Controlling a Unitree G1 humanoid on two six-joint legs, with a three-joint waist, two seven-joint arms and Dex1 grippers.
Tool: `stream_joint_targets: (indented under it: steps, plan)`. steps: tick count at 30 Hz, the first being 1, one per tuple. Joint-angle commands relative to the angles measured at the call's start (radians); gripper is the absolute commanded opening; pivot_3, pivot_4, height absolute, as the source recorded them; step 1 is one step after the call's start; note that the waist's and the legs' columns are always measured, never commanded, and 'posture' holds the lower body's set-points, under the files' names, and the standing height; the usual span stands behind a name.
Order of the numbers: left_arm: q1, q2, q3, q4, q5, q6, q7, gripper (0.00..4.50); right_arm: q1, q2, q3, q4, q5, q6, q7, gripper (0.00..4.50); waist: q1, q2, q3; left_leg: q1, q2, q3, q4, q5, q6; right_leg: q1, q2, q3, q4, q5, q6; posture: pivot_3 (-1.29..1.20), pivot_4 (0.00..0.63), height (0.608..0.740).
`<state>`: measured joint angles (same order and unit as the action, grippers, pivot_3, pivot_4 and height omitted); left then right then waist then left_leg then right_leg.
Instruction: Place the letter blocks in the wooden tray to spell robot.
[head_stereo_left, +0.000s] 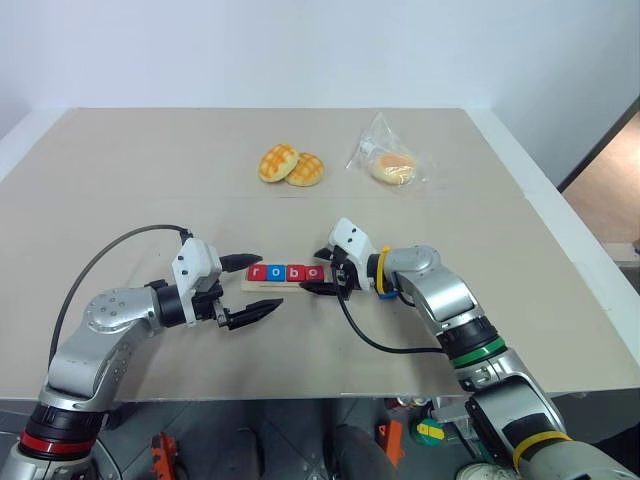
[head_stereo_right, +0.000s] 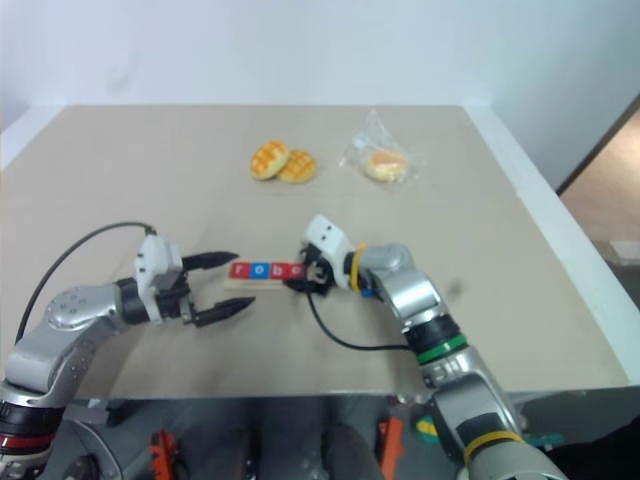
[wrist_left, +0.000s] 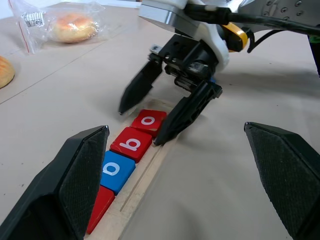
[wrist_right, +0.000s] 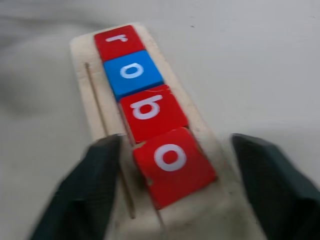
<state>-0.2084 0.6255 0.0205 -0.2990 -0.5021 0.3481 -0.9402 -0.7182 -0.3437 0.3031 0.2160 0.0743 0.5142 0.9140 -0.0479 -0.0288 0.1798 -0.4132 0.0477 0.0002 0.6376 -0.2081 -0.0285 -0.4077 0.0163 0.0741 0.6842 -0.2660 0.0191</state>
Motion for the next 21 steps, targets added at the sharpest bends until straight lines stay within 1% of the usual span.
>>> stream_joint_targets:
  steps: [1,5,13,18,21]
  plan:
    - [0.000,0.000,0.016,-0.036,-0.002,-0.023,0.001,4.50,-0.016,0.000,-0.016,-0.016,0.012,-0.003,0.002,4.45,0.000,0.000,0.000,0.000,0.000,0.000,0.000,0.000,0.000,0.000,0.000,0.000,0.000,0.000,0.000,0.00,0.150,0.740]
    - [0.001,0.002,0.016,-0.029,0.000,-0.030,-0.006,4.50,-0.014,0.003,-0.030,-0.043,0.026,0.015,-0.005,4.45,0.000,0.000,0.000,0.000,0.000,0.000,0.000,0.000,0.000,0.000,0.000,0.000,0.000,0.000,0.000,0.00,0.150,0.740]
    - [0.014,0.018,0.025,-0.050,-0.025,-0.033,-0.037,4.50,0.010,-0.007,-0.150,-0.266,0.137,0.194,-0.074,4.45,0.000,0.000,0.000,-0.001,0.000,-0.001,0.000,0.000,0.000,-0.001,0.000,0.000,0.000,0.000,0.000,0.00,0.150,0.740]
    - [0.022,0.027,0.031,-0.063,-0.047,-0.024,-0.049,4.50,0.032,-0.022,-0.161,-0.320,0.161,0.227,-0.102,4.45,0.000,0.000,0.000,-0.001,0.000,0.000,0.000,0.000,0.000,-0.001,-0.001,0.000,0.000,0.000,0.000,0.00,0.150,0.740]
    - [0.039,0.022,0.065,-0.069,-0.122,0.033,-0.045,4.50,0.127,-0.030,-0.156,-0.411,0.172,0.261,-0.139,3.64,0.000,0.000,0.000,-0.001,0.000,-0.001,0.000,0.000,0.000,-0.001,-0.001,-0.001,0.000,-0.001,0.001,0.00,0.150,0.740]
